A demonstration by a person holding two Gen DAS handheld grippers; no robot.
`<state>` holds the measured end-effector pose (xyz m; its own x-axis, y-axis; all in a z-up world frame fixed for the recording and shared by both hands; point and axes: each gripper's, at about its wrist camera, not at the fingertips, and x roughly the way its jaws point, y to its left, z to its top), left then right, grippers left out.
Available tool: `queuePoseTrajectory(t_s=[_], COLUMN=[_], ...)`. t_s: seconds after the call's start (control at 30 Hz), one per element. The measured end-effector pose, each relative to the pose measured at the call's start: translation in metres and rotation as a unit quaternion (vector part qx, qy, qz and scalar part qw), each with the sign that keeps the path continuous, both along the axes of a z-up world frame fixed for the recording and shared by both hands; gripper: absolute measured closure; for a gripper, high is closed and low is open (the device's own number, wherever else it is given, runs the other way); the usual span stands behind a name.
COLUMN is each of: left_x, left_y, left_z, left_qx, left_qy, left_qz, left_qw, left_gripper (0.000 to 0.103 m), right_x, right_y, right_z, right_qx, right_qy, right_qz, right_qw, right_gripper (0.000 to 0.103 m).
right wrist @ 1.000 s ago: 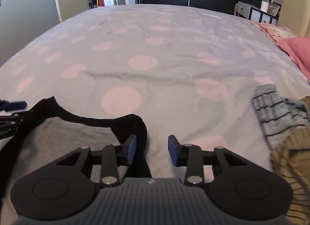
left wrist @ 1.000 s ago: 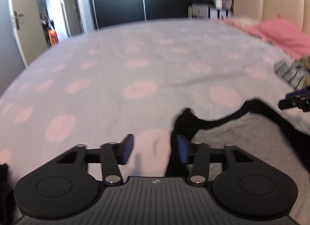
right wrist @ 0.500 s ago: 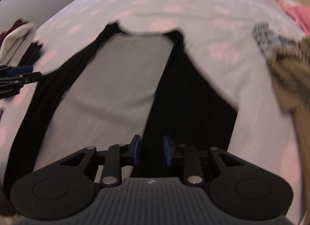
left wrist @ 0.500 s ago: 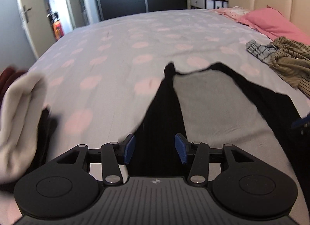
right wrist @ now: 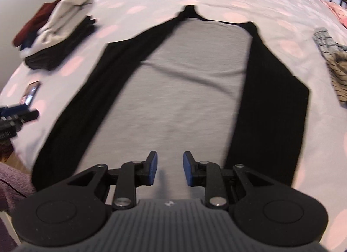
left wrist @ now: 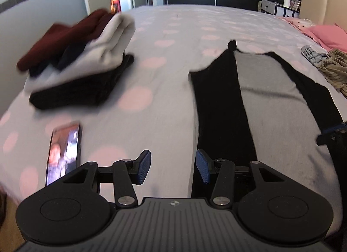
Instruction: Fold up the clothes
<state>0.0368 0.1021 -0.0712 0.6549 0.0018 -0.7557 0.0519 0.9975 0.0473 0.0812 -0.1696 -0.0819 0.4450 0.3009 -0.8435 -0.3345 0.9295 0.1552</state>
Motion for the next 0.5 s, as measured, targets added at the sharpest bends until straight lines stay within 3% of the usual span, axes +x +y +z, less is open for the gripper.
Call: queuePoseTrajectory(t_s=[0.4, 0.5], left_x=[-0.062, -0.063], left_y=[0.026, 0.037], left_z=[-0.033, -0.044], left_qx=[-0.066, -0.096], left_qy=[0.062, 0.077], left_qz=[-0.014, -0.002], left_qw=[0.9958, 0.9924], left_gripper=[0.057, 0.065], right_x=[-0.062, -0.071], right_y=[0.092, 0.103], right_z=[-0.001, -0.003], right_qx=[0.013, 0.006], right_qy=[-0.003, -0.002], right_qz=[0.072, 0.08], right_qw=[0.997, 0.997], right_gripper=[0.073, 0.073])
